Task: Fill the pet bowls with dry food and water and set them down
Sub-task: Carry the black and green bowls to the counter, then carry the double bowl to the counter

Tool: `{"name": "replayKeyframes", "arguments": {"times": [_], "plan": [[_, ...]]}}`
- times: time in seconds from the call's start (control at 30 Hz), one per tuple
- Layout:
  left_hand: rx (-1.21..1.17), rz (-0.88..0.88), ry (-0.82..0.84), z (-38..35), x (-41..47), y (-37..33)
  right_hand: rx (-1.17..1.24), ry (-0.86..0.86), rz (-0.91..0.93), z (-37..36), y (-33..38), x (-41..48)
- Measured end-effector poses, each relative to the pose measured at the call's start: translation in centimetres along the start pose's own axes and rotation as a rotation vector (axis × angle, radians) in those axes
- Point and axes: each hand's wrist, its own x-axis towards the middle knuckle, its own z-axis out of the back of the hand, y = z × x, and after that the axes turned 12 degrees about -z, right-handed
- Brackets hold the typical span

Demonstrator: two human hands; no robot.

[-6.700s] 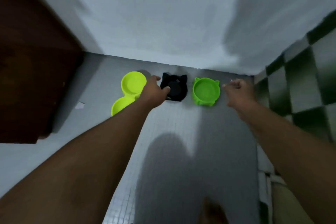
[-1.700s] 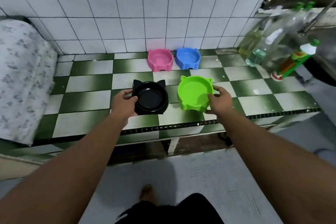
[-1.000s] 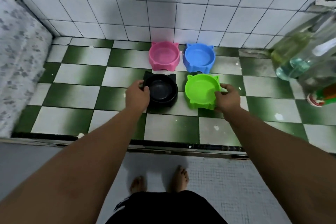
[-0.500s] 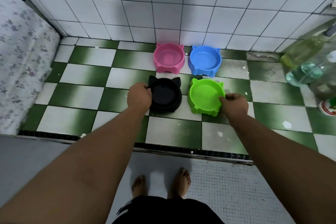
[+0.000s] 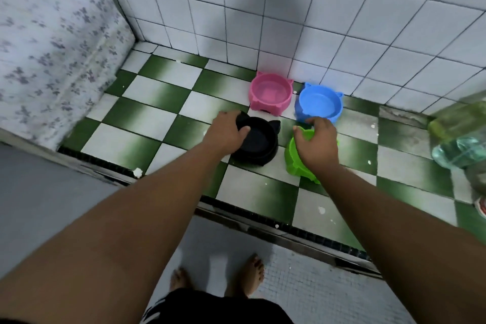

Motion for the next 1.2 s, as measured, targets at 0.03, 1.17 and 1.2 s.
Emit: {"name": "replayKeyframes", "arguments": {"times": [0.03, 1.17, 1.2], "plan": [[-0.005, -0.005, -0.007, 0.5, -0.4, 0.3, 0.004, 0.027, 0.038, -0.4, 0.7, -0.2], [-0.291, 0.843, -0.892, 30.5, -48.6, 45.5, -0.058, 0.928, 0.674, -41.0, 47.0, -39.7], [-0.293, 0.863, -0.913, 31.4, -48.8, 46.9, -0.054, 0.943, 0.69, -42.7, 48.5, -40.0]]}}
